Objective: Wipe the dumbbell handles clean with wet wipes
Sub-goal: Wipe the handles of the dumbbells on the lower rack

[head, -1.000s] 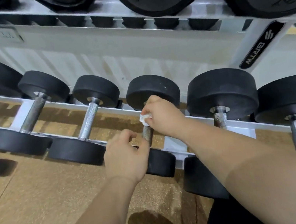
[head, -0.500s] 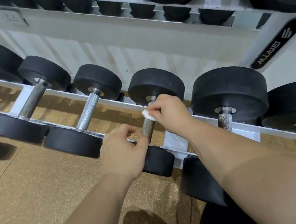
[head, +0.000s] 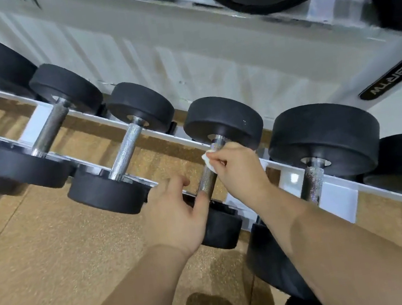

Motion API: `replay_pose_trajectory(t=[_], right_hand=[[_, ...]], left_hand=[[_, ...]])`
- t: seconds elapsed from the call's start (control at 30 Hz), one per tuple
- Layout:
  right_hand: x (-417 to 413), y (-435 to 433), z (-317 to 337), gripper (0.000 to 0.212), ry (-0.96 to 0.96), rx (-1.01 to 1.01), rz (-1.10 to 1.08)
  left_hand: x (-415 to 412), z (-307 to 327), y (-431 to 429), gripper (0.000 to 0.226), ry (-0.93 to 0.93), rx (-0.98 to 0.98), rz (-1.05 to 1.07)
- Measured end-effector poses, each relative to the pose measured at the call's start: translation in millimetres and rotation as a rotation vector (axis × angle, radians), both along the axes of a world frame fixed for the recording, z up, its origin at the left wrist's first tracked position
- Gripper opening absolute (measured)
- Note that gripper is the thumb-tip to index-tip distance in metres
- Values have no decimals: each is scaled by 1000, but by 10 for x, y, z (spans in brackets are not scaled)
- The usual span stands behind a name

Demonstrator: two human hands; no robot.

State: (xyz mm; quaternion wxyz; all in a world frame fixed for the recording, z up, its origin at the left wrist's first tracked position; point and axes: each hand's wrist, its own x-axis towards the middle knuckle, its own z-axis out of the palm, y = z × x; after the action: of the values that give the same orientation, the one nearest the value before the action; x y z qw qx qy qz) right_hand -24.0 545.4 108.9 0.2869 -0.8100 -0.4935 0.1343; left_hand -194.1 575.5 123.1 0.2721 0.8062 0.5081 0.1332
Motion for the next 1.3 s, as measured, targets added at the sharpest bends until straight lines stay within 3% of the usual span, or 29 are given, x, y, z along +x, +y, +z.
replay_pose_trajectory(t=[0.1,0.17,0.23,0.3,0.4,0.47,0.57,0.67,0.73,0.87,0.93,1.1,1.3], right_hand=[[-144,-186,60,17,44,-118,206],[-107,-260,85,18,30,-147,280],[22,-225,91,20,-15,-175,296],[167,-127,42,20,-27,-115,189],[229,-41,-33,17,19,37,-17],[154,-53,-100,18,18,83,-41],[-3,-127,-107,19,125,69,102],[-77,-134,-112,21,36,-29,383],[-22,-66,-113,21,-19,-19,334],[111,42,-83,23,51,23,20],[81,12,-56,26,111,-6,39],[23,-190,57,34,161,-215,347],[164,-30,13,23,152,-159,200]], left_hand=[[22,35,-19,49,-15,-56,53],[61,90,-22,51,-31,-148,224],[146,160,18,45,-33,-313,441],[212,156,54,42,-20,-387,519],[237,70,57,44,-30,-348,539],[236,38,45,49,-24,-315,534],[243,39,37,50,-21,-294,522],[248,43,22,58,-51,-288,528],[248,46,14,61,-55,-287,536],[252,71,21,63,-25,-316,541],[252,93,11,62,-26,-321,540],[261,107,9,47,28,-312,534],[284,99,3,41,29,-314,532]])
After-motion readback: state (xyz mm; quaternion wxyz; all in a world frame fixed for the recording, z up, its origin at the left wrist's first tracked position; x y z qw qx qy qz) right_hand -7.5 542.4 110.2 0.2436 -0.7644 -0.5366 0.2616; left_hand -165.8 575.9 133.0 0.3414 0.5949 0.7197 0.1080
